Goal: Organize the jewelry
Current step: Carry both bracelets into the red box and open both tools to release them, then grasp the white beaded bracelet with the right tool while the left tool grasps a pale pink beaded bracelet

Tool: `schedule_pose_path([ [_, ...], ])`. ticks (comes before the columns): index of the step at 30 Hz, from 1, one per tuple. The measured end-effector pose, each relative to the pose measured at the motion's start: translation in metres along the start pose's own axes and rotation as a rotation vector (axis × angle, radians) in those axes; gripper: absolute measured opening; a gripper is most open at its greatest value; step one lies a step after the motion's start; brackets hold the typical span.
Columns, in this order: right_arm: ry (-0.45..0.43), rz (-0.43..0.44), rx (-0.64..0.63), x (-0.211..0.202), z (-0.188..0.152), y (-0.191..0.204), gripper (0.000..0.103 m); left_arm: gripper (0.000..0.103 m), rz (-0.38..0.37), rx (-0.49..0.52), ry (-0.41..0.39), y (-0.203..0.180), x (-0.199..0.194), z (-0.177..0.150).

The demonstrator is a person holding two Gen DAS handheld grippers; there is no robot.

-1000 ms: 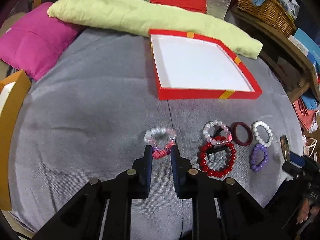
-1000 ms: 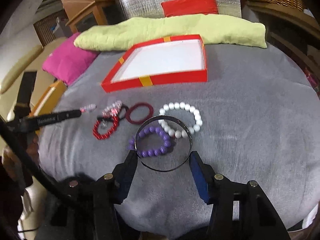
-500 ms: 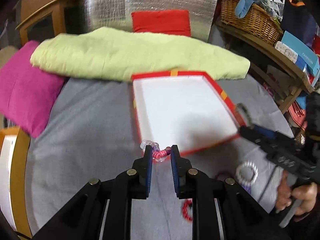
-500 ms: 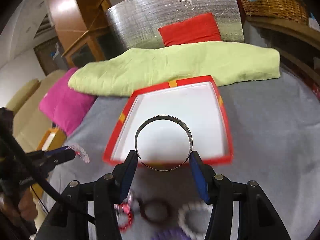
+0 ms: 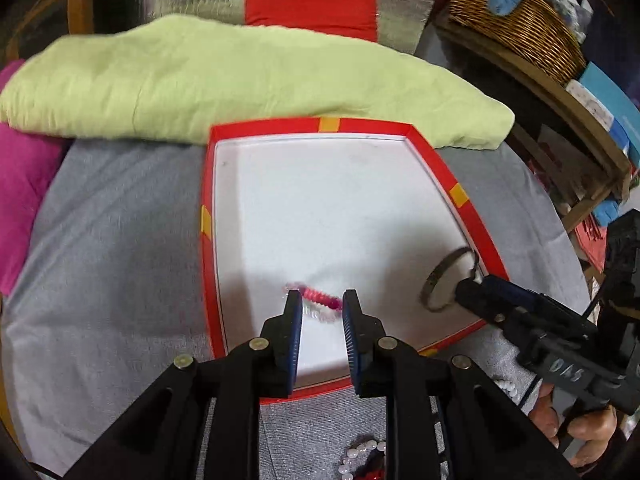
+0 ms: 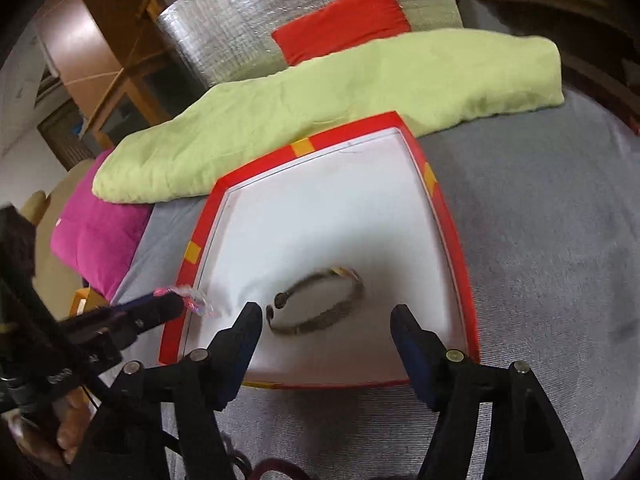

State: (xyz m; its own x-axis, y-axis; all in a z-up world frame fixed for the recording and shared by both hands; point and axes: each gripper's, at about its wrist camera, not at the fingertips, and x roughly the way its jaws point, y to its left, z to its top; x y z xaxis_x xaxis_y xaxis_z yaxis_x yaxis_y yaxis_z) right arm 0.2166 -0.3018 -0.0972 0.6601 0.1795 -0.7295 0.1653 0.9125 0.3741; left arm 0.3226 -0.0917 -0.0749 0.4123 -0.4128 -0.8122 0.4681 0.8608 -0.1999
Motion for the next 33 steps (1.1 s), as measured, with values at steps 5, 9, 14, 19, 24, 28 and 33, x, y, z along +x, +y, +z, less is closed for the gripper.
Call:
schedule_pose_path([
  [5,-0.03,0.032,0.047,-0.013,0.003,-0.008,0.07,0.047,-0.007,-0.042,-0.053,0.014,-0.024,-0.01],
  [9,-0.062,0.041,0.065,-0.029,0.005,-0.012,0.07,0.049,-0.003,-0.079,-0.077,0.023,-0.046,-0.027],
  [14,-0.072,0.037,0.078,-0.051,0.003,-0.022,0.07,0.051,0.005,-0.115,-0.051,0.025,-0.061,-0.065],
  [19,-0.015,-0.005,0.1,-0.065,-0.007,-0.044,0.07,0.051,0.025,-0.097,0.006,0.014,-0.065,-0.105],
  [24,0.053,0.0,0.125,-0.073,-0.022,-0.066,0.065,0.051,0.031,-0.108,0.041,0.005,-0.072,-0.135],
  [28,0.102,0.008,0.11,-0.078,-0.034,-0.072,0.064,0.051,0.024,-0.088,0.064,-0.011,-0.076,-0.152],
  [33,0.174,0.023,0.104,-0.075,-0.051,-0.07,0.058,0.052,0.037,-0.074,0.1,-0.024,-0.069,-0.161],
])
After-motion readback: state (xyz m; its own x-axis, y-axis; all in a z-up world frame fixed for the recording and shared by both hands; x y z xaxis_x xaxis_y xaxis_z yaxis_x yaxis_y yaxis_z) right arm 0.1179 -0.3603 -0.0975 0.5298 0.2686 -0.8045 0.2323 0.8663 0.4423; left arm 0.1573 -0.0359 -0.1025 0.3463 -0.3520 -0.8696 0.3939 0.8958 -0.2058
